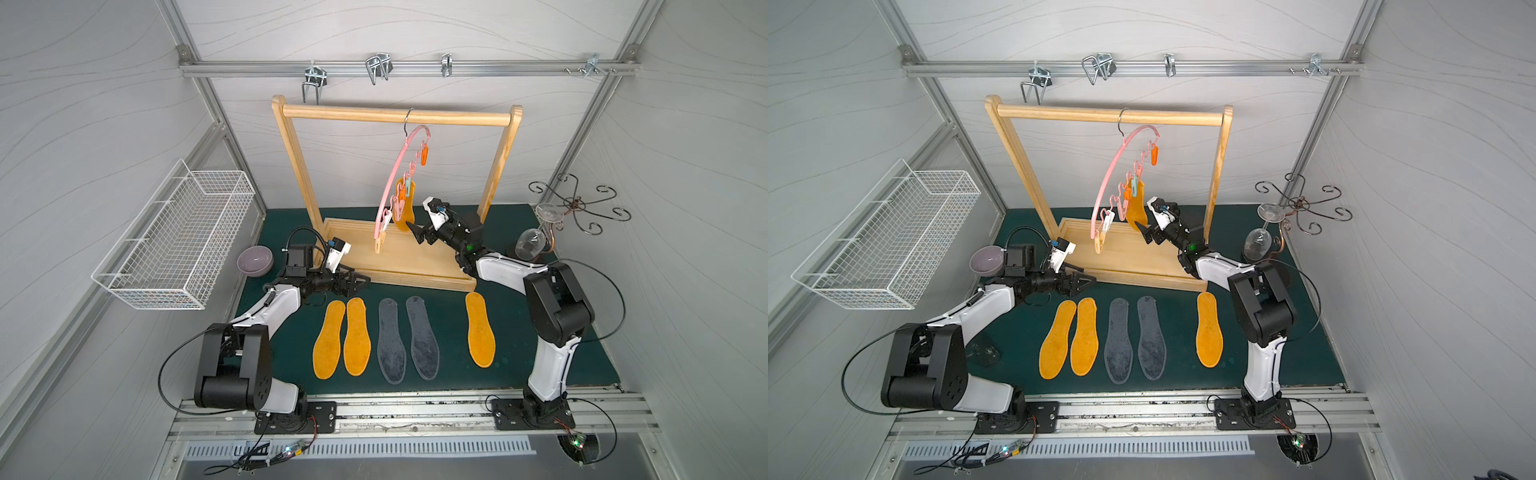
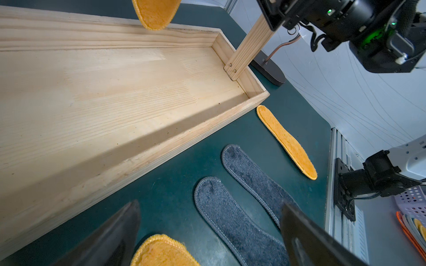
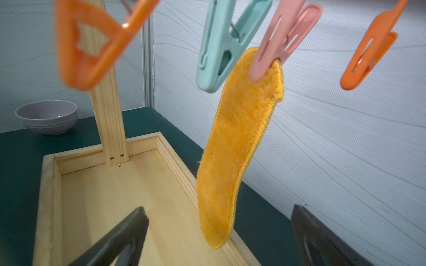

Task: Take the shoe insoles off the hanger
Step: Remove the insole from the hanger.

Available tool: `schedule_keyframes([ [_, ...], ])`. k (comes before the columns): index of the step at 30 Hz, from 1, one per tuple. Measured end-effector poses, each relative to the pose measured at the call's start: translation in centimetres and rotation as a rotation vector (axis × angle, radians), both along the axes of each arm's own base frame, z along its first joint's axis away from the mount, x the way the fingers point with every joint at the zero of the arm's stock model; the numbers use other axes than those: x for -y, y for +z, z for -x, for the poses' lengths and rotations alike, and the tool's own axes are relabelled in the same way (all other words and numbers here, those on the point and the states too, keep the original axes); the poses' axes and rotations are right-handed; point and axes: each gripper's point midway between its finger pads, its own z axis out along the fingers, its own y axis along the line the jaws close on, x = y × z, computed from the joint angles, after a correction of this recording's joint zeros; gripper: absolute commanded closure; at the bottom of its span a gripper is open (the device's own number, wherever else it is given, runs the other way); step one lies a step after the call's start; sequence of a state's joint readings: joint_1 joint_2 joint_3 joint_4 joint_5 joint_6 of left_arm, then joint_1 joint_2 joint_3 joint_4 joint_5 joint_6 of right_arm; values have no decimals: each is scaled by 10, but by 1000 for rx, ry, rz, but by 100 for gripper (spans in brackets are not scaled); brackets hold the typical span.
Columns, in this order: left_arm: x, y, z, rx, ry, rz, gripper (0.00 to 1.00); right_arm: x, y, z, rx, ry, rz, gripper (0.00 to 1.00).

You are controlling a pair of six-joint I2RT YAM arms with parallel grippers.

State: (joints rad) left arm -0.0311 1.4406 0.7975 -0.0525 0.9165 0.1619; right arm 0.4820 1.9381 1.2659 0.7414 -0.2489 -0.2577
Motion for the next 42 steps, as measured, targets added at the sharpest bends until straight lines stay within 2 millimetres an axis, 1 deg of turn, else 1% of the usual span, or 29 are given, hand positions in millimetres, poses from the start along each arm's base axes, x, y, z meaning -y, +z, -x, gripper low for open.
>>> schedule_keyframes([
  [4, 1, 1, 1, 1, -5, 4, 0, -9, -2, -16, 10, 4, -5, 1],
  [6, 1, 1, 1, 0, -7, 5, 0, -12, -3, -23, 12, 2, -8, 6],
  [7, 1, 1, 1, 2, -9, 5, 0, -14, -5, -28, 8, 0, -7, 11],
  [8, 1, 1, 1, 3, -10, 5, 1, -15, -7, -31, 4, -3, -4, 18],
  [9, 1, 1, 1, 4, -11, 4, 1, -16, -9, -33, -1, -5, -3, 29],
  [11, 1, 1, 2, 5, -13, 3, 1, -17, -14, -35, -13, -6, 0, 47],
  [14, 1, -1, 3, 1, -16, 1, 1, -16, -22, -32, -36, -3, -15, 80],
  [15, 1, -1, 3, -1, -18, 2, 1, -16, -26, -30, -46, 2, -21, 89],
  [16, 2, -1, 4, -2, -20, 4, 1, -15, -32, -27, -66, 8, -33, 93],
  [20, 2, 0, 5, -3, -24, 8, 1, -17, -43, -17, -101, 33, -66, 95],
  [22, 2, 0, 5, -3, -25, 8, 1, -21, -46, -8, -108, 52, -72, 99],
  [24, 2, 0, 5, -3, -26, 10, 1, -28, -46, 4, -112, 74, -77, 100],
  [29, 2, 0, 5, -3, -27, 10, 2, -41, -40, 32, -127, 127, -105, 100],
  [33, 2, 2, 6, -8, -27, 11, 2, -40, -34, 54, -157, 140, -141, 100],
  [36, 2, 9, 6, -1, -23, 13, 2, -35, -28, 68, -167, 142, -166, 100],
  [38, 4, 18, 3, 9, -21, 15, 2, -30, -23, 77, -177, 137, -183, 100],
  [42, 10, 42, -5, 60, -30, 10, 1, -25, -10, 92, -187, 135, -211, 100],
])
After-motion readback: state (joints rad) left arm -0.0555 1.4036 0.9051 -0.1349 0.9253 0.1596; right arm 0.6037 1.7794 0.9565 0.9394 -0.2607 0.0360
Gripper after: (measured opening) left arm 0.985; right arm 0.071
